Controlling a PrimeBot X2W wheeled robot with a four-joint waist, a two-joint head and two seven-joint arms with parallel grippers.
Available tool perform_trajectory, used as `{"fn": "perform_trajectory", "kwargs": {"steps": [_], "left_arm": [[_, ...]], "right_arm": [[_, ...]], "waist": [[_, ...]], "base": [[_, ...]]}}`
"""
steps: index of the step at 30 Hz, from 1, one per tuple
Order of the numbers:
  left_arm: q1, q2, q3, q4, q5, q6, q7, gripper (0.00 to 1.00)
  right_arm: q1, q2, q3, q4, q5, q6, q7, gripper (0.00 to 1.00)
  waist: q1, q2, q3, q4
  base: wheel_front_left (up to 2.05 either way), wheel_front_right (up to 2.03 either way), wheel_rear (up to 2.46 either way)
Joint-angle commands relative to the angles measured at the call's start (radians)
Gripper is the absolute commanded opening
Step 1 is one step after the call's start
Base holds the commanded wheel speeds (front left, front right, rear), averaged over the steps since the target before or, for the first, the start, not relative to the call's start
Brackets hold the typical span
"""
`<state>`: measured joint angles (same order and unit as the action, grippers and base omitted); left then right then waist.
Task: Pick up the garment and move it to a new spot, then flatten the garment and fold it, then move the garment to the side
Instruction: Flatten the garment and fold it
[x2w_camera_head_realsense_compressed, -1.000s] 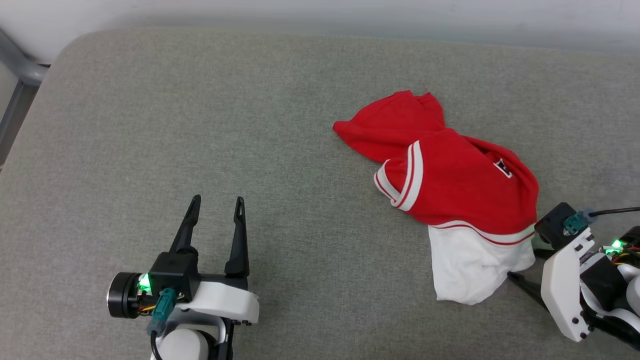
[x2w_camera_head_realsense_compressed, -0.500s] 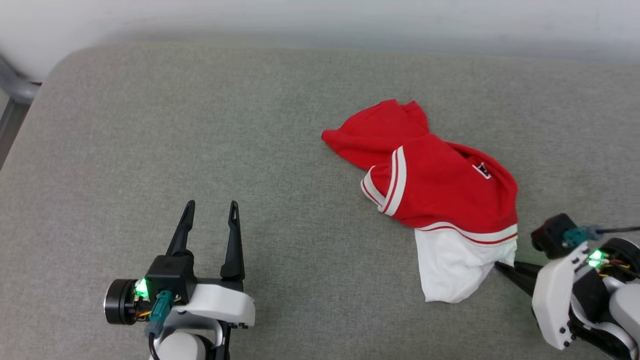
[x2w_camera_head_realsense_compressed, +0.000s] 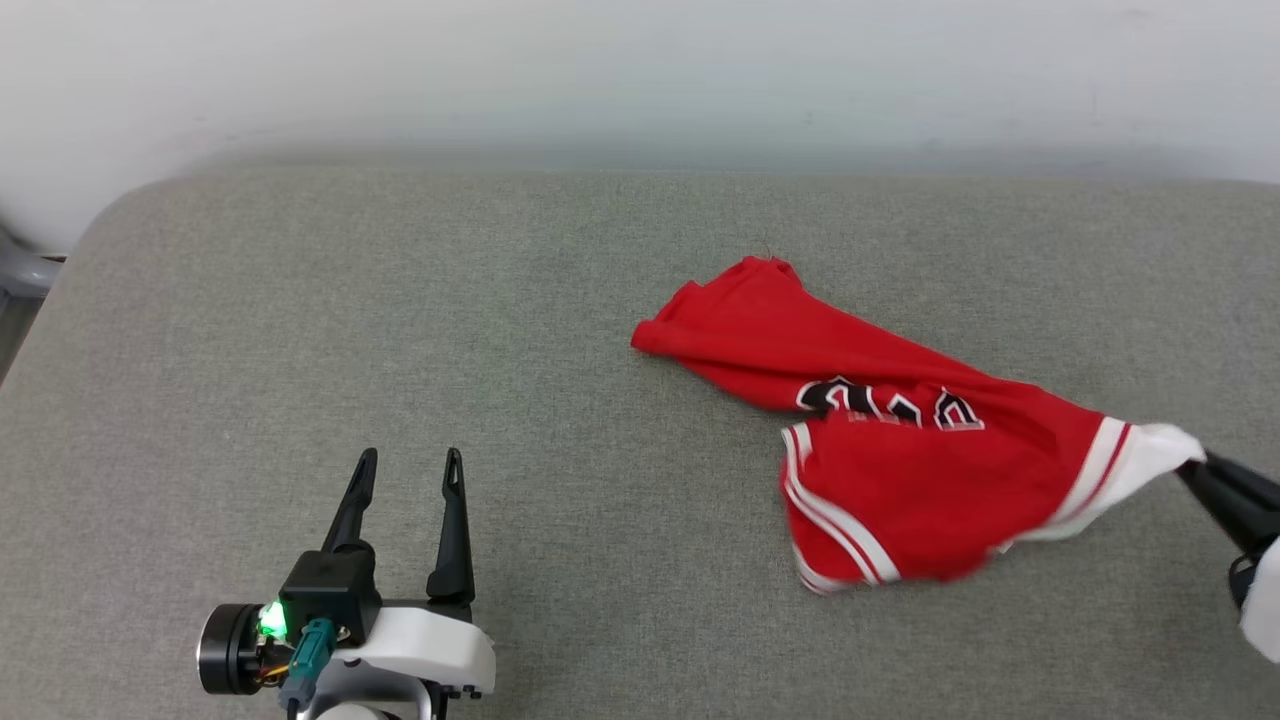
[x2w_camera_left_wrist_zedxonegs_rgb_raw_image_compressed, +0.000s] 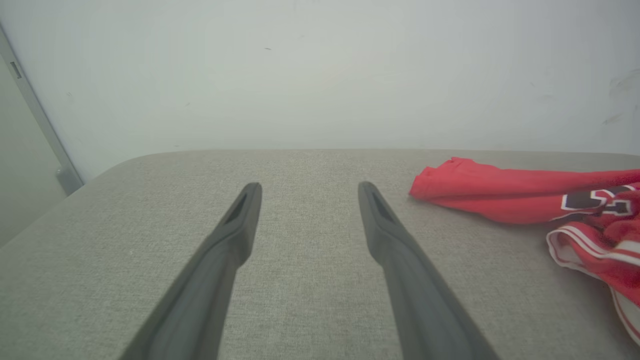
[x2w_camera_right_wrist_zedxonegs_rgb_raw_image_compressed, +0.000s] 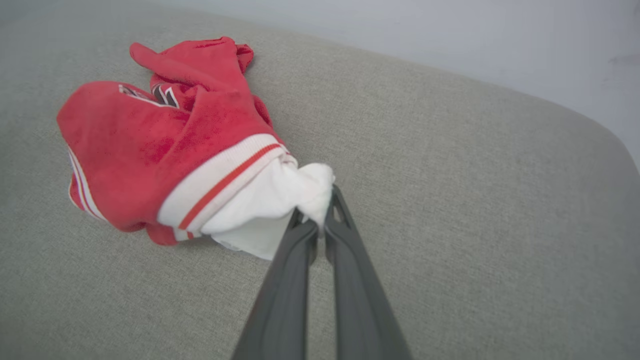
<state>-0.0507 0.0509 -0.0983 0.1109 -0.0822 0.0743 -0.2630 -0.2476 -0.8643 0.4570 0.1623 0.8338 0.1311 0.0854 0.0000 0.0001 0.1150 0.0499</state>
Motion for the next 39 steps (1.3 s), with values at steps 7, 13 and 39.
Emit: {"fn": "perform_trajectory", "kwargs": {"steps": [7,13,39], "left_arm": [[0.009,-0.001,-0.001,0.002,0.000,-0.005,-0.003,1.00],[-0.012,-0.001,-0.012,-0.003,-0.010,0.003,-0.003,1.00],[-0.105,-0.001,-0.076,-0.005,-0.064,0.048,-0.003,1.00]], "right_arm": [[0.030,0.030,-0.185,-0.176,-0.053,-0.001,0.045,0.00],[-0.091,0.123,-0.144,-0.319,-0.159,-0.001,0.155,0.00],[-0.653,0.640,0.823,0.309,-0.115,-0.001,0.221,0.00]], "waist": [[0.0000,-0.0001,-0.009,0.016],[0.0000,-0.0001,0.009,0.051],[0.0000,-0.0001,0.181,0.190]], "base": [[0.00,0.00,0.00],[0.00,0.00,0.00],[0.00,0.00,0.00]]}}
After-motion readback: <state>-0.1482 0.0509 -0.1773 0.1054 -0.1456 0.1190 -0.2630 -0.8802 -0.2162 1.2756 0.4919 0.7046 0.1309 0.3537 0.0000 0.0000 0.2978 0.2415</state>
